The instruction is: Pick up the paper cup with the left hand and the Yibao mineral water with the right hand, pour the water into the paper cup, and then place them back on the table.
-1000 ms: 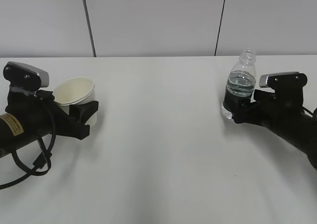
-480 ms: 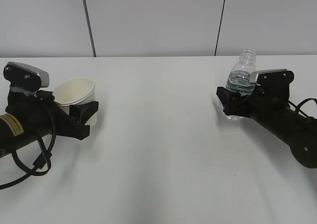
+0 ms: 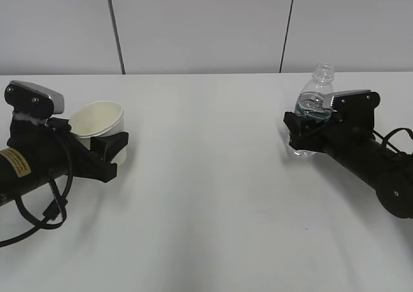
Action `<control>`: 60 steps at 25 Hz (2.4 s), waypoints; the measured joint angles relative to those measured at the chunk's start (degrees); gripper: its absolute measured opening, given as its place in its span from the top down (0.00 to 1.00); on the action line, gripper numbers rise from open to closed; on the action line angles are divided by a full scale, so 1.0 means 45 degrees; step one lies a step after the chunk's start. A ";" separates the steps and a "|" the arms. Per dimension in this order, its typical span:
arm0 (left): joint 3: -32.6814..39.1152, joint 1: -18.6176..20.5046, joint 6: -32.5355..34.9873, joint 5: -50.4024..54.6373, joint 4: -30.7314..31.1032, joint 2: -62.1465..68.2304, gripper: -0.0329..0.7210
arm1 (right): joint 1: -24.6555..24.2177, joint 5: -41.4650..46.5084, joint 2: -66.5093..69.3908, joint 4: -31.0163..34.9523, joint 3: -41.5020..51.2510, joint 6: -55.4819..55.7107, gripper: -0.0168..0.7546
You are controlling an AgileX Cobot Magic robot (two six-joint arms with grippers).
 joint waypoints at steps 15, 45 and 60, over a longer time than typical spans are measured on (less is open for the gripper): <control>0.0000 -0.0285 -0.0036 0.0947 0.0107 0.0000 0.39 | 0.0050 0.0154 -0.0247 -0.0969 0.0000 -0.0303 0.35; 0.0000 -0.2765 -0.0733 0.1333 0.0161 0.0000 0.39 | 0.4087 0.2949 -0.1289 -0.4166 -0.2501 -0.0474 0.35; 0.0000 -0.2765 -0.0733 0.0621 0.1284 0.0000 0.38 | 0.4087 0.2499 -0.0975 -0.4491 -0.2712 -0.4926 0.35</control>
